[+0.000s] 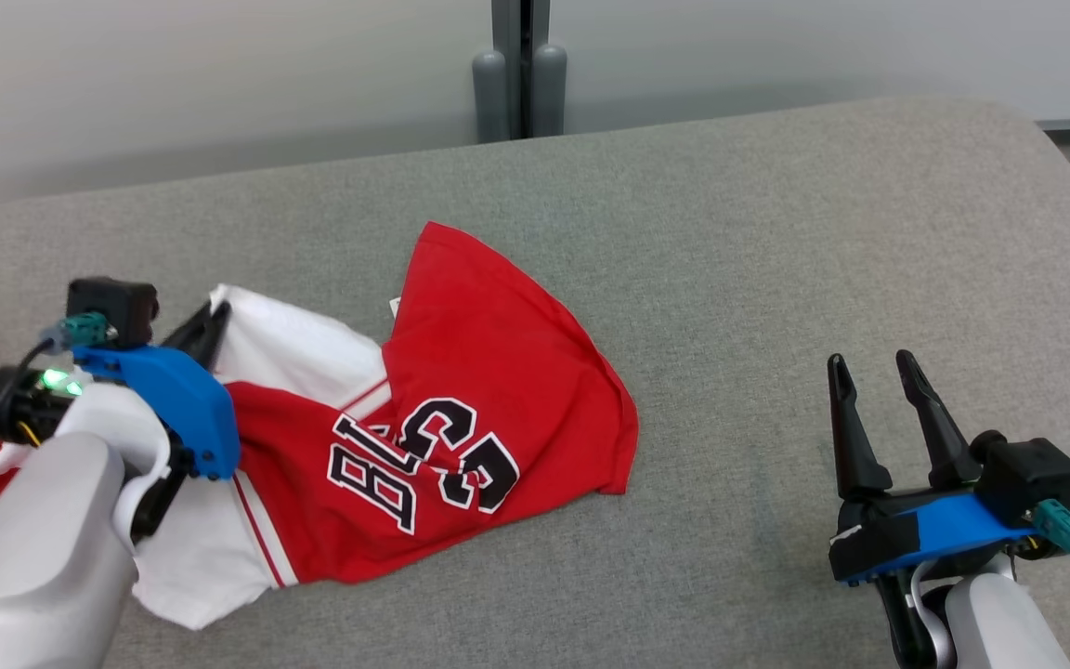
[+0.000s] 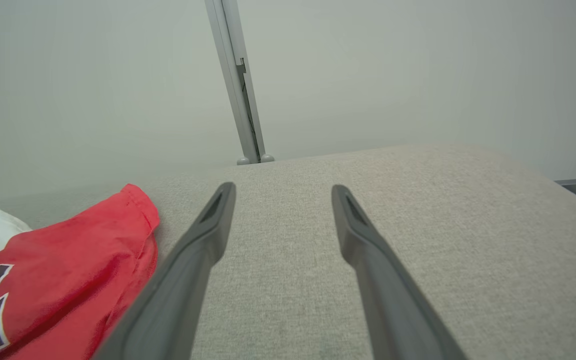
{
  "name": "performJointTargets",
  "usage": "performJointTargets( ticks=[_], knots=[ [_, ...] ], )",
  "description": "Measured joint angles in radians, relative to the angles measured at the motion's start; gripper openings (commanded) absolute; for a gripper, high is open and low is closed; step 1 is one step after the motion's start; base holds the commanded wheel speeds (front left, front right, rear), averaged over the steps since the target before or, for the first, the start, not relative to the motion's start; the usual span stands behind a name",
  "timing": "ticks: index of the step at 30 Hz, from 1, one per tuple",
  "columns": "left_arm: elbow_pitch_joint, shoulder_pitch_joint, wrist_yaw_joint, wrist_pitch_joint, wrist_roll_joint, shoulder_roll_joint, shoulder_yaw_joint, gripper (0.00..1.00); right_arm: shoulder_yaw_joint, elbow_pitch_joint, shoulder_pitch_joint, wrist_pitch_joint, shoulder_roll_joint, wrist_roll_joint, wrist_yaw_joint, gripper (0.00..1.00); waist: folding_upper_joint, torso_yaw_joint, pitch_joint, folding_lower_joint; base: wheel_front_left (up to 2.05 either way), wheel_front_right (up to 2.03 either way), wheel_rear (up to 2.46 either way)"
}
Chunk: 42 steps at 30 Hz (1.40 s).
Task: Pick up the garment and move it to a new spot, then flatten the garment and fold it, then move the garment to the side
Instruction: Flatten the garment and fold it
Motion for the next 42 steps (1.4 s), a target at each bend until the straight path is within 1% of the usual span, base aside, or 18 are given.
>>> performJointTargets(
  ticks=[4, 8, 13, 17, 22, 30, 35, 40, 42],
  knots=[
    [-0.059, -0.031, 0.0, -0.032, 0.005, 0.026, 0.001, 0.0, 0.003, 0.004, 0.009, 0.0, 0.0, 0.001, 0.0, 1.0, 0.0, 0.006, -0.026, 0.0, 0.0, 0.0, 0.0],
    [-0.129, -0.042, 0.002, -0.038, 0.01, 0.047, 0.004, 0.0, 0.004, 0.007, 0.02, 0.0, 0.0, 0.002, 0.0, 1.0, 0.0, 0.008, -0.042, 0.0, 0.0, 0.0, 0.0],
    [-0.215, -0.048, 0.019, -0.039, 0.012, 0.072, 0.017, 0.0, 0.008, 0.007, 0.027, 0.0, 0.0, 0.007, 0.0, 1.0, 0.0, 0.004, -0.05, 0.0, 0.0, 0.0, 0.0],
    [-0.253, -0.048, 0.036, -0.029, 0.011, 0.091, 0.023, 0.0, 0.01, 0.007, 0.029, 0.0, 0.0, 0.007, 0.0, 1.0, 0.0, -0.003, -0.049, 0.0, 0.0, 0.0, 0.0],
    [-0.276, -0.056, 0.045, -0.034, 0.013, 0.098, 0.029, 0.0, 0.01, 0.002, 0.024, 0.0, 0.0, 0.008, 0.0, 1.0, 0.0, -0.018, -0.029, 0.0, 0.0, 0.0, 0.0],
    [-0.223, -0.176, 0.05, -0.077, 0.05, 0.12, 0.042, 0.0, 0.013, -0.018, -0.008, 0.0, 0.0, 0.016, 0.0, 1.0, 0.0, -0.064, 0.05, 0.0, 0.0, 0.0, 0.0],
    [-0.172, -0.283, 0.041, -0.123, 0.087, 0.125, 0.035, 0.0, 0.012, -0.028, -0.029, 0.0, 0.0, 0.025, 0.0, 1.0, 0.0, -0.1, 0.11, 0.0001, 0.0, 0.0, 0.0],
    [-0.088, -0.379, 0.035, -0.189, 0.123, 0.124, 0.03, 0.0, 0.012, -0.036, -0.049, 0.0, 0.0, 0.03, 0.0, 1.0, 0.0, -0.13, 0.156, 0.0, 0.0, 0.0, 0.0],
    [-0.025, -0.416, 0.032, -0.237, 0.141, 0.12, 0.024, 0.0, 0.009, -0.041, -0.059, 0.0, 0.0, 0.033, 0.0, 1.0, 0.0, -0.144, 0.174, 0.0, 0.0, 0.0, 0.0]
  ],
)
